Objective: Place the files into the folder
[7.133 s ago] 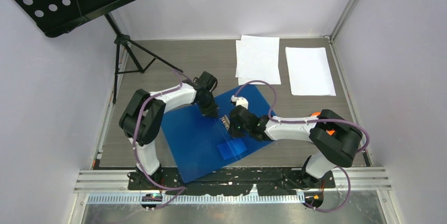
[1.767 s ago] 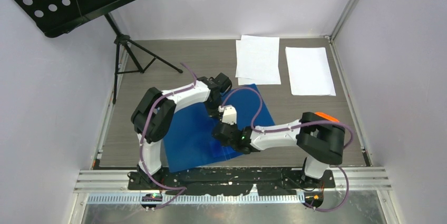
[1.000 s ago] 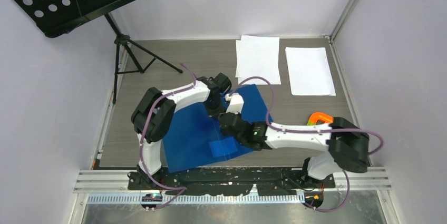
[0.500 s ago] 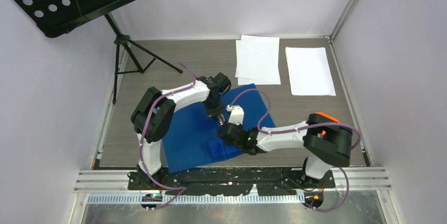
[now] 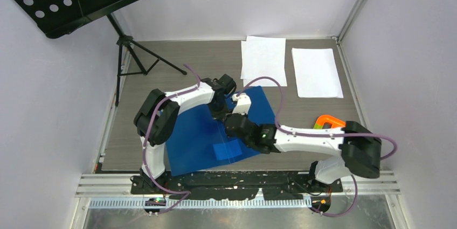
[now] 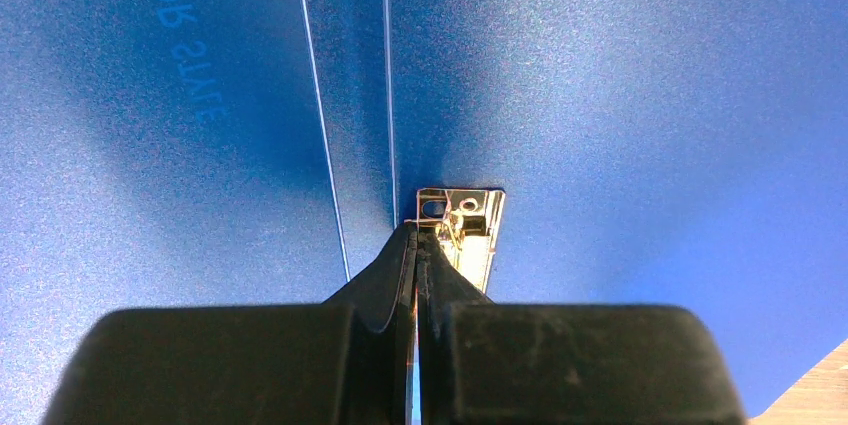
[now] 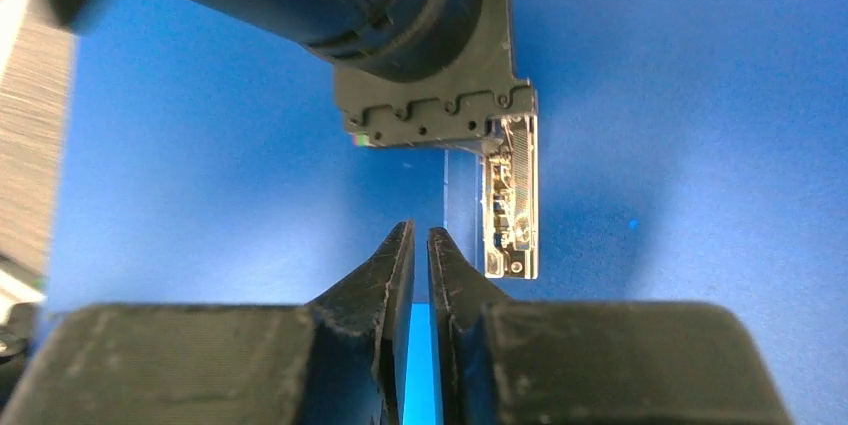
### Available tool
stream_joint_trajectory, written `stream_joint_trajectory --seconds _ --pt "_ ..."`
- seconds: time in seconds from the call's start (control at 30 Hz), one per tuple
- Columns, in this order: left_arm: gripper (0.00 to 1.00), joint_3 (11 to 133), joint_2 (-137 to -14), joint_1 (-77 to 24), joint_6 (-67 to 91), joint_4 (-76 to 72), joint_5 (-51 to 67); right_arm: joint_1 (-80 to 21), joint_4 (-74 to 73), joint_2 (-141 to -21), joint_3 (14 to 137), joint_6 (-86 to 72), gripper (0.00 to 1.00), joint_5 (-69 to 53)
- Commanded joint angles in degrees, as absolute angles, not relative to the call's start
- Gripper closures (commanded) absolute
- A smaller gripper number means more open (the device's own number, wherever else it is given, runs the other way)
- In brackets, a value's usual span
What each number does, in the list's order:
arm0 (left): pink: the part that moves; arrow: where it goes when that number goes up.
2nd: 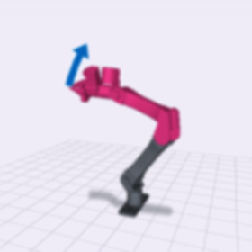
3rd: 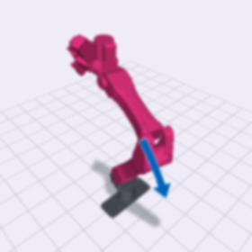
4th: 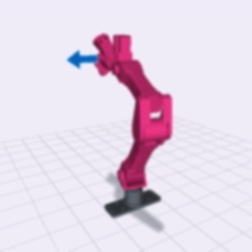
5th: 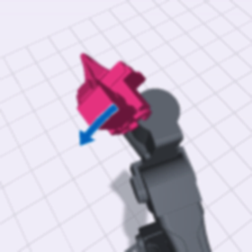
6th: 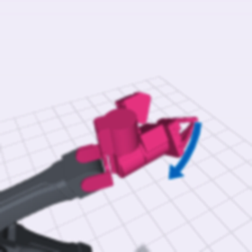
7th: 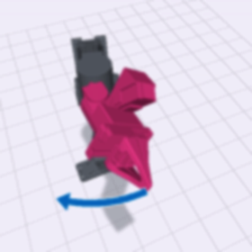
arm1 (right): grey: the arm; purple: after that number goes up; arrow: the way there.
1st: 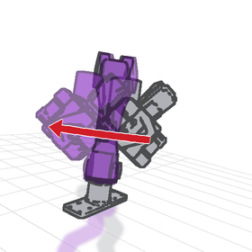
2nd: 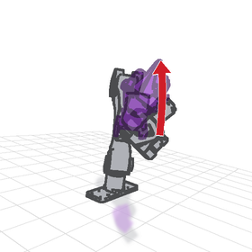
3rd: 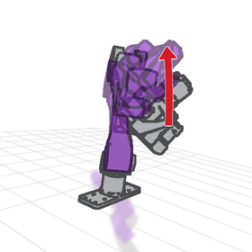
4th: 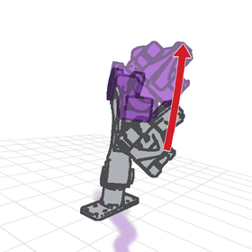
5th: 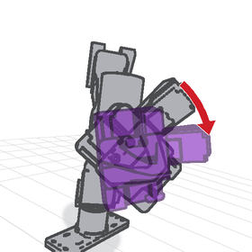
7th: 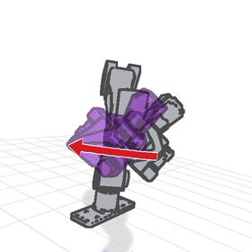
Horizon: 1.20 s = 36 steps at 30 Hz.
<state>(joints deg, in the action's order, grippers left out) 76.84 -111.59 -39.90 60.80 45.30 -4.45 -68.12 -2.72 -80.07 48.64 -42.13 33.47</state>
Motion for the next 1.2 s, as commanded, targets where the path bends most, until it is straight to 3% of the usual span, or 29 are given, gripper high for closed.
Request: stream_joint_trajectory --seconds 0.0,0.2,0.37,0.4,0.47,0.57,0.83,1.0,1.17 --pt "1.0 75.61 -114.77 -40.0 59.33 49.84 -5.5 -68.0 -0.62 -89.22 45.73 -44.93 0.84 32.24" --pt "1.0 75.26 -114.58 -39.77 59.21 49.79 -5.66 -67.9 -1.25 -102.29 43.45 -52.87 0.88 28.59" --pt "1.0 74.66 -114.08 -39.66 59.35 49.48 -5.72 -68.11 -3.8 -92.06 40.64 -53.73 0.86 32.53" --pt "1.0 74.42 -114.17 -39.66 59.43 49.37 -5.49 -68.11 -4.29 -88.09 41.22 -51.65 0.8 33.48" --pt "1.0 74.36 -114.17 -39.71 59.58 49.29 -5.09 -68.12 -3.97 -86.33 41.74 -50.07 0.79 33.56" --pt "1.0 74.15 -114.07 -39.65 59.56 49.18 -4.92 -68.1 -3.52 -87.16 42.93 -49.05 0.8 32.84" --pt "1.0 73.85 -114.34 -39.71 59.44 48.6 -4.08 -67.97 1.9 -91.44 46.62 -46.83 0.65 28.74" --pt "1.0 73.58 -114.04 -39.52 59.0 48.65 -4.72 -66.48 1.64 -95.64 48.39 -47.52 0.65 27.95" --pt "1.0 73.25 -114.14 -39.53 58.92 48.46 -4.42 -65.51 1.93 -97.28 47.69 -49.32 0.72 28.07"
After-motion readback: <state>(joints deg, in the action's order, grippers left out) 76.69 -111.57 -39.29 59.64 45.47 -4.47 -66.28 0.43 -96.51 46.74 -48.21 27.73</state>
